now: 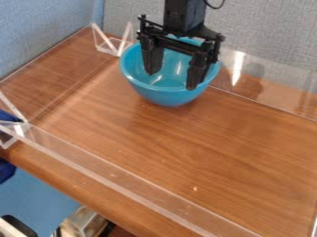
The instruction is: Put the mushroom in the blue bowl
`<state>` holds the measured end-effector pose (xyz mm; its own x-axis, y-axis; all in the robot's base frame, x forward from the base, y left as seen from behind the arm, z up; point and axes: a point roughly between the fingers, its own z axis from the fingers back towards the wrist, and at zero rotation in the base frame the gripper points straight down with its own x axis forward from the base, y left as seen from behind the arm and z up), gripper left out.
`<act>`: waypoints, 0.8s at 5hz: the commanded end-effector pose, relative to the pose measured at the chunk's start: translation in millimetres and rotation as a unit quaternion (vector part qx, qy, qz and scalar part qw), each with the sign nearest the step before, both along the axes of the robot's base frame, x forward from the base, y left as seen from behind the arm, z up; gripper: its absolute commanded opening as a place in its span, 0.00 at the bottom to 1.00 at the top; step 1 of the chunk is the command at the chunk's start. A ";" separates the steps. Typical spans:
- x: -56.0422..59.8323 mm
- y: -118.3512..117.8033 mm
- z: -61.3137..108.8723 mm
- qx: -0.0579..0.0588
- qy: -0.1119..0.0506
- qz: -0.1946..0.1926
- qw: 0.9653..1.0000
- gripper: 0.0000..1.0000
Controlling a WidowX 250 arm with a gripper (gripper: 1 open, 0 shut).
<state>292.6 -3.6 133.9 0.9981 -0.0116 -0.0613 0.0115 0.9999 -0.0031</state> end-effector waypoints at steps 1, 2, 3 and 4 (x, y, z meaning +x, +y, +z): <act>3.6 -0.3 9.4 -0.003 -0.011 0.018 1.000 1.00; 6.8 -0.3 19.2 -0.006 -0.022 0.035 0.999 1.00; 8.1 7.0 30.1 -0.013 -0.037 0.003 0.999 1.00; 9.7 15.7 43.0 -0.019 -0.053 -0.020 0.998 1.00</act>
